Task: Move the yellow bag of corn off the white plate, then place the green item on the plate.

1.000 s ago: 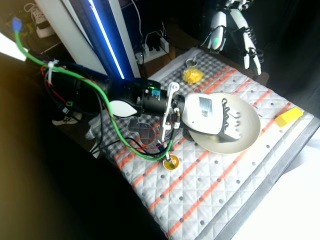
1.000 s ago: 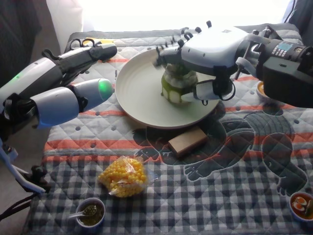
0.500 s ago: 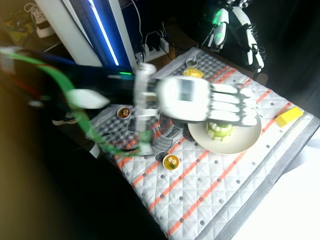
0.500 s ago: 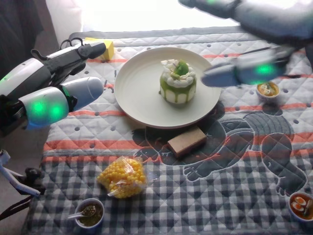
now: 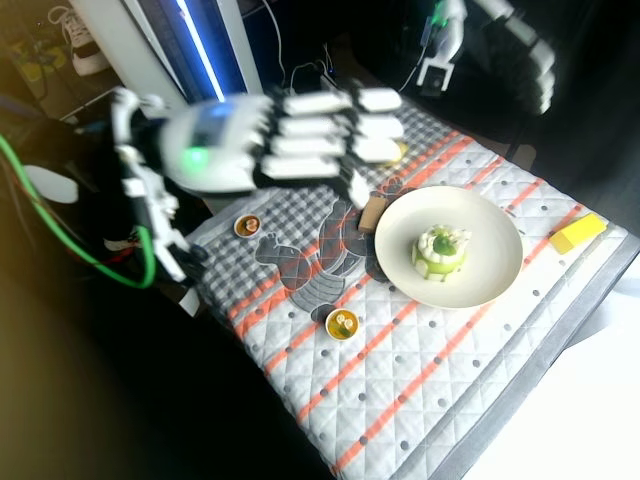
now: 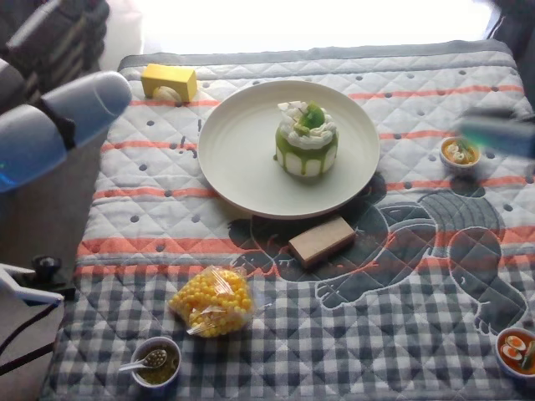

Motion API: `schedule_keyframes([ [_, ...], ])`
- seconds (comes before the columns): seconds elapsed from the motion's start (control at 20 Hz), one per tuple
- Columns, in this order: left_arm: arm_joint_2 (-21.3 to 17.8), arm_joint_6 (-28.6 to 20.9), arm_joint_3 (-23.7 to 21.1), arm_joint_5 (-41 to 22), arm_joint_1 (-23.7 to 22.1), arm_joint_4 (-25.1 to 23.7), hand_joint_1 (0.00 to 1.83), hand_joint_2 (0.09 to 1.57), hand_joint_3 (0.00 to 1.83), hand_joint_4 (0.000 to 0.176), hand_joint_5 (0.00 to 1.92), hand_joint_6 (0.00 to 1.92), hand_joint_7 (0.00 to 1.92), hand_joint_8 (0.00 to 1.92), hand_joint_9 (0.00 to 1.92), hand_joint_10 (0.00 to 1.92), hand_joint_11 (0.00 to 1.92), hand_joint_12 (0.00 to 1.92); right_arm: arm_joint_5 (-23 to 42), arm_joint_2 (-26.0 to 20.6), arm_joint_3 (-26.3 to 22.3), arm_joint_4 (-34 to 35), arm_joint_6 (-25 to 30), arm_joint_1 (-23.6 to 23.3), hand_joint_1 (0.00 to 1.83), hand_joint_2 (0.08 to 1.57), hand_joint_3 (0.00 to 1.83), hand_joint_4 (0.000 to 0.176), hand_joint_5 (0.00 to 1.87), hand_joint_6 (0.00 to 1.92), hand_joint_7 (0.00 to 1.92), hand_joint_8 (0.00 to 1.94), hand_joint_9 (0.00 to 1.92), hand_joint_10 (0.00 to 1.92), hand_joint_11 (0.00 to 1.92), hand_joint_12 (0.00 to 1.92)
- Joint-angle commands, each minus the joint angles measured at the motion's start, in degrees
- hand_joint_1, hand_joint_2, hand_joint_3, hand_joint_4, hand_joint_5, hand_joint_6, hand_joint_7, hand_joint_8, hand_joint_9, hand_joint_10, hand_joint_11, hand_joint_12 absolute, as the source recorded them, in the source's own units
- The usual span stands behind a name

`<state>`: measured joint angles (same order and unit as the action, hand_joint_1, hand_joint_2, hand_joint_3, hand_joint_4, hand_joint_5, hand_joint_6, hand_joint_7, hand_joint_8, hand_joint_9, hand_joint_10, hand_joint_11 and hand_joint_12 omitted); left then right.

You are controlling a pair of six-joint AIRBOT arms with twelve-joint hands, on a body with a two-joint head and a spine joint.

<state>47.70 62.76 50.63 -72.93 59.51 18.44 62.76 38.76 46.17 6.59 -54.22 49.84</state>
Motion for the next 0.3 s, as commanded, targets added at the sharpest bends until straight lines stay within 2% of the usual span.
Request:
schedule_keyframes([
  [0.0,-0.42,-0.59,-0.27,-8.9,-0.55,-0.75,0.4,1.31,0.0,0.118,0.0,0.0,0.0,0.0,0.0,0.0,0.0,0.0,10.91,-0.68,-0.48,1.68,-0.09,0.81,0.66,1.19,0.01,0.029,0.0,0.0,0.0,0.0,0.0,0.0,0.0,0.4],
  [0.05,-0.62,-0.61,-0.44,-9.77,-0.58,-0.78,0.4,1.31,0.0,0.139,0.0,0.0,0.0,0.0,0.0,0.0,0.0,0.0,13.7,-1.5,-0.97,2.99,-0.09,2.78,0.59,1.18,0.0,0.032,0.0,0.0,0.0,0.0,0.0,0.0,0.0,0.4],
  [0.1,-0.87,-0.67,-0.69,-11.08,-0.61,-0.82,0.42,1.3,0.0,0.169,0.0,0.0,0.0,0.0,0.0,0.0,0.0,0.0,18.62,-2.32,-1.86,5.24,-0.09,5.8,0.53,1.15,0.0,0.046,0.0,0.0,0.0,0.0,0.0,0.0,0.0,0.41],
  [0.15,-0.99,-1.05,-0.78,-12.16,-0.55,-0.82,0.42,1.29,0.0,0.175,0.0,0.0,0.0,0.0,0.0,0.0,0.0,0.0,22.1,-2.86,-2.52,6.89,-0.09,8.47,0.47,1.12,0.0,0.045,0.0,0.0,0.0,0.0,0.0,0.0,0.0,0.41],
  [0.2,-1.18,-1.85,-0.77,-13.06,-0.4,-0.89,0.44,1.29,0.0,0.145,0.0,0.0,0.0,0.0,0.0,0.0,0.0,0.0,26.36,-3.32,-3.07,8.39,-0.09,11.23,0.45,1.05,0.0,0.053,0.0,0.0,0.0,0.0,0.0,0.0,0.0,0.37],
  [0.25,-1.31,-2.54,-0.66,-13.5,-0.35,-1.14,0.44,1.29,0.0,0.145,0.0,0.0,0.0,0.0,0.0,0.0,0.0,0.0,29.75,-3.56,-3.5,9.7,-0.09,13.17,0.45,1.05,0.0,0.053,0.0,0.0,0.0,0.0,0.0,0.0,0.0,0.37],
])
